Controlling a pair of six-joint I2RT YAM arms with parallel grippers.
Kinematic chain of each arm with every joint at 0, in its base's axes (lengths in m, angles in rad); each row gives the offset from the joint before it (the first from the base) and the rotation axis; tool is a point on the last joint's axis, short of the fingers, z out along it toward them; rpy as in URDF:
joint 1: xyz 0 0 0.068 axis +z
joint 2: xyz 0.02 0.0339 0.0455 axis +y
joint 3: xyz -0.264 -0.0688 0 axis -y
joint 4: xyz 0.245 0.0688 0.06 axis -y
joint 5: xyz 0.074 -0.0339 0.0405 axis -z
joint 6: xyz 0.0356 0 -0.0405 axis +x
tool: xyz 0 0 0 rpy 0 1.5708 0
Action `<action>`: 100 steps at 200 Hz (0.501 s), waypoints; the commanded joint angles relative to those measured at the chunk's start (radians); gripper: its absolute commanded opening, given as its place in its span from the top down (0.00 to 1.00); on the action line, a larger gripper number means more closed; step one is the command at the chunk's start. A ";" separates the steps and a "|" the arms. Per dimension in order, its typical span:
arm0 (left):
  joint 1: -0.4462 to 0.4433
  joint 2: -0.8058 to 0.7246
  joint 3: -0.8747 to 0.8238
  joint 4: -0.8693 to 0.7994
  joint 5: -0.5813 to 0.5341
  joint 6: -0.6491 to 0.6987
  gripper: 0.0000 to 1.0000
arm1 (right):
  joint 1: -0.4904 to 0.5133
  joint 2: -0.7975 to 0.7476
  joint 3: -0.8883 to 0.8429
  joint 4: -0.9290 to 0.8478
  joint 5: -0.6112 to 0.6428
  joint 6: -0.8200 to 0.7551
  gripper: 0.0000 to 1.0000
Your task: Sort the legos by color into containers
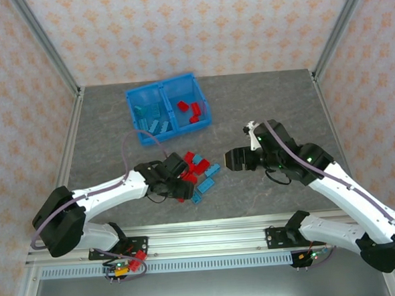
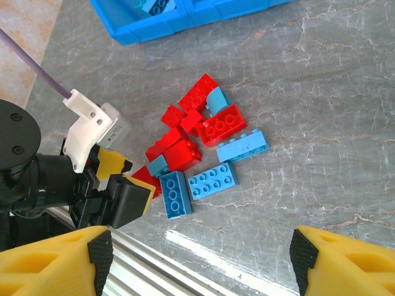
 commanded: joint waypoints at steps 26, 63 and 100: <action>-0.013 0.112 0.029 -0.037 0.003 0.122 0.24 | 0.003 0.023 0.032 0.006 -0.009 -0.012 0.23; -0.016 0.166 0.030 -0.036 -0.042 0.147 0.25 | 0.003 0.025 0.021 0.009 -0.005 -0.007 0.23; -0.016 0.199 0.031 -0.003 -0.045 0.121 0.42 | 0.003 0.027 0.016 0.004 0.019 0.000 0.23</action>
